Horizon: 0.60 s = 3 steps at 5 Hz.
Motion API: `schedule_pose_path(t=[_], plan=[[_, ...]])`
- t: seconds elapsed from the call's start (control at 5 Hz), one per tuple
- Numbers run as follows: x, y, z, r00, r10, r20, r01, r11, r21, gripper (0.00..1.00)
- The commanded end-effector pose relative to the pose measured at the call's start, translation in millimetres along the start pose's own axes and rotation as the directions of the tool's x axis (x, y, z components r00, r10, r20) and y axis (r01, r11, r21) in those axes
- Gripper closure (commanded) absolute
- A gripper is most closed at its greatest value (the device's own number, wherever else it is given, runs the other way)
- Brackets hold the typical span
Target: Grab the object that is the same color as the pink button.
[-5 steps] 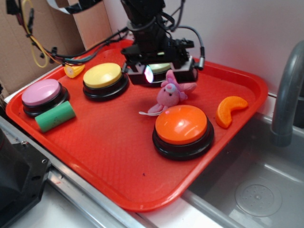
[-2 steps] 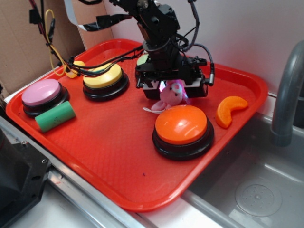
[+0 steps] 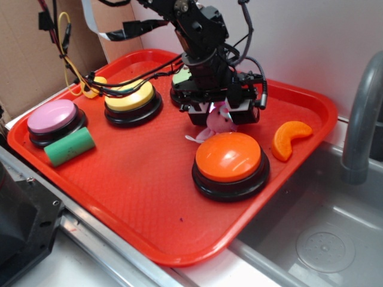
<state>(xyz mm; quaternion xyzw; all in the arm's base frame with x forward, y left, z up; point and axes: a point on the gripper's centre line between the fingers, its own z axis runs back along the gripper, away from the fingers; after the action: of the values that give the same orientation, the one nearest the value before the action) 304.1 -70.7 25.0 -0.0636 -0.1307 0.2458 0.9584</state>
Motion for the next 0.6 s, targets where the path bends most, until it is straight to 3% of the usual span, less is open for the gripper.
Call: schedule_pose_path(t=[0.0,0.4], plan=[[18,11,76,0.968,-0.245,-0.056,0.239,0.966,-0.098,1.00],[-13,26,163,0.909,-0.407,-0.094,0.393,0.909,-0.137,1.00]])
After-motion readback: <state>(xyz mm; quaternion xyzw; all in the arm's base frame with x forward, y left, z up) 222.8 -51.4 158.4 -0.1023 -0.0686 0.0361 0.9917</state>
